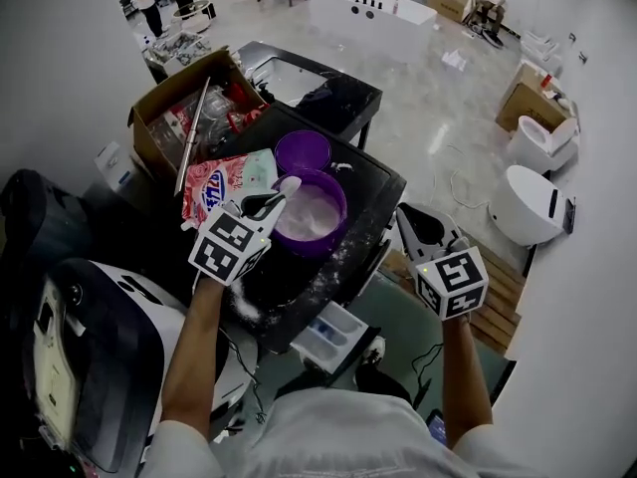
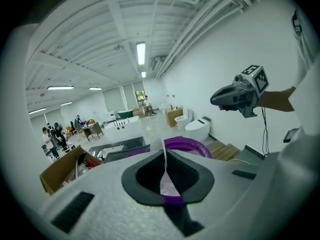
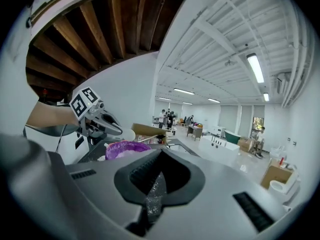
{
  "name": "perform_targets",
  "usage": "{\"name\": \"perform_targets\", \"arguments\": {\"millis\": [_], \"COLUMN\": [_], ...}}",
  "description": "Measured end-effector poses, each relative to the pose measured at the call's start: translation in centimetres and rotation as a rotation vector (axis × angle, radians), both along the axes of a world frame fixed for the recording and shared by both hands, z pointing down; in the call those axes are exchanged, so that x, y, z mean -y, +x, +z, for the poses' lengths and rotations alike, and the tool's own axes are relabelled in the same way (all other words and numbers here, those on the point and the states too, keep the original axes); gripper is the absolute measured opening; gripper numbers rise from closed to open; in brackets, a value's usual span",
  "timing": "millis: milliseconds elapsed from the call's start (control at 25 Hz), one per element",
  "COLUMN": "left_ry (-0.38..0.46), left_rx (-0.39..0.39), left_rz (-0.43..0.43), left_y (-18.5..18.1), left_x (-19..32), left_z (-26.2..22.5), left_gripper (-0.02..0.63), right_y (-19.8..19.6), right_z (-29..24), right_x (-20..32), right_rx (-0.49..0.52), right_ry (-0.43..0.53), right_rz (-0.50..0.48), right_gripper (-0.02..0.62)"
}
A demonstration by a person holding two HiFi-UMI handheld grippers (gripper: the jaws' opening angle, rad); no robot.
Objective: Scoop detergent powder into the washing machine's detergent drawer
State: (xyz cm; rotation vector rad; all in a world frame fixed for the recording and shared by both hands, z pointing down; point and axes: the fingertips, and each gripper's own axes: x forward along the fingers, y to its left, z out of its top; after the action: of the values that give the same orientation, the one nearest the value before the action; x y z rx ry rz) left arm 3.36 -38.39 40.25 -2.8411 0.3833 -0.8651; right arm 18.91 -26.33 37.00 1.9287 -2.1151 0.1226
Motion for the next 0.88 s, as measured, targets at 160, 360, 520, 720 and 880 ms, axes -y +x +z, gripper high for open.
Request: {"name": "perform_targets", "arguments": {"millis": [160, 360, 520, 720, 880], "left_ry": [0.014, 0.062, 0.062, 0.044, 0.025], "left_rx": [0.117, 0.264, 0.350, 0.429, 0.488], "left_rz": [0.018, 0.037, 0.071, 0.111, 0.115], "left_y": [1.4, 2.8, 4.0, 5.2, 5.8], "left_x": [0.3, 0.5, 0.3, 0.8, 0.7], "left_z": [1.9, 3.2, 4.1, 6.4, 7.5], "left_gripper": [0.015, 0.015, 0.015, 0.015, 0.015], "right_y": [0.8, 1.4, 1.7, 2.6, 3.3], "right_z": [1.4, 2.6, 3.4, 4.4, 4.6], "right_x": [0.7, 1.4, 1.7, 1.9, 2.0], "right_rx": [0.004, 0.016, 0.025, 0.032, 0.037], "right_ry": [-0.026, -0.043, -0.055, -0.067, -0.071], "right_rz": [-0.037, -0.078, -0.105, -0.114, -0.115], "right_gripper": [0.003, 0.003, 0.003, 0.003, 0.003]}}
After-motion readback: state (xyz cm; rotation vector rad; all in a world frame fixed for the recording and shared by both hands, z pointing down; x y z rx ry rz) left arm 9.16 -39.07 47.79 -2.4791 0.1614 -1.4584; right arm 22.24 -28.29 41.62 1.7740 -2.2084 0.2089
